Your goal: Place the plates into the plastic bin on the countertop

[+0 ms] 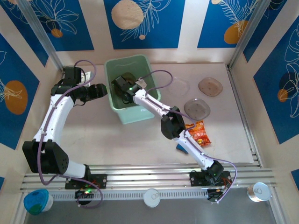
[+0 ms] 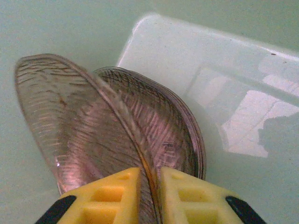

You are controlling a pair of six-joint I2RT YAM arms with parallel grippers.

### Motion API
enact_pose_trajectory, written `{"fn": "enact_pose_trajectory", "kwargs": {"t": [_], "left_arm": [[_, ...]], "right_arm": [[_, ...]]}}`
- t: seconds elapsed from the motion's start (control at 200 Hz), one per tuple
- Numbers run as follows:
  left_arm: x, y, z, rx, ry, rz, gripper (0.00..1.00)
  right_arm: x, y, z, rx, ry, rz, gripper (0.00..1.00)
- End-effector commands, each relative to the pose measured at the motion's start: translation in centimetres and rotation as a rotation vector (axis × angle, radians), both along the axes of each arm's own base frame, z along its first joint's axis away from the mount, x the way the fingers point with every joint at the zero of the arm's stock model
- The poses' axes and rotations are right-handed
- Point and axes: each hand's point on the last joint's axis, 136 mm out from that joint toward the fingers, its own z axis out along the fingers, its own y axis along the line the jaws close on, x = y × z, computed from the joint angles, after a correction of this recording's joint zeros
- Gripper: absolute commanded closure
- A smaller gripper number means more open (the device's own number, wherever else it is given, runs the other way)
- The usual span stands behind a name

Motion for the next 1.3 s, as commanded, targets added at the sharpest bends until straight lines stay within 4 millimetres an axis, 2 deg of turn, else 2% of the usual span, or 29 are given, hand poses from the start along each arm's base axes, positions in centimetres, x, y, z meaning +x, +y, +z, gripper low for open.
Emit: {"fn": "enact_pose_trajectory", "kwargs": {"t": [0.0,0.13,0.285,0.435,0.475,0.545,0.58,0.76,1.05,1.295], "left_arm": [[-0.5,0.4,0.9,0.002,-0.019,-0.003,0.25],[-0.6,0.4,0.9,-0.001,-0.019,-0.001,0.25],[-0.8,0.2,0.8,-0.014,-0.022,0.001,0.25],[-0.9,0.1,0.9,-0.025,-0.026,0.004,0.25],[-1.0,0.1,1.0,-0.029,-0.028,0.005,0.25],[-1.0,0.0,1.0,-0.035,-0.029,0.008,0.25],[-1.0,0.0,1.0,-0.039,-0.03,0.01,0.25],[-0.9,-0.1,1.4,-0.057,-0.048,0.02,0.25],[-1.0,-0.1,1.8,-0.061,-0.064,0.029,0.26],[0.0,-1.0,0.8,-0.086,-0.047,0.022,0.26]], "right_arm": [[0.6,-0.2,1.2,0.024,-0.028,-0.022,0.74],[0.6,0.2,2.5,0.023,-0.055,-0.006,0.63],[0.5,0.4,4.0,0.028,-0.075,0.008,0.45],[0.2,0.5,4.7,0.03,-0.073,0.02,0.27],[0.1,0.5,5.0,0.027,-0.077,0.024,0.25],[-0.2,0.4,5.9,0.015,-0.095,0.015,0.04],[-0.2,0.6,6.5,0.007,-0.113,0.031,0.0],[-1.0,1.0,8.7,0.003,-0.139,0.069,0.01],[-1.6,-0.5,12.3,-0.052,-0.15,0.127,0.01],[-1.5,-1.4,15.8,-0.15,-0.127,0.401,0.01]]}}
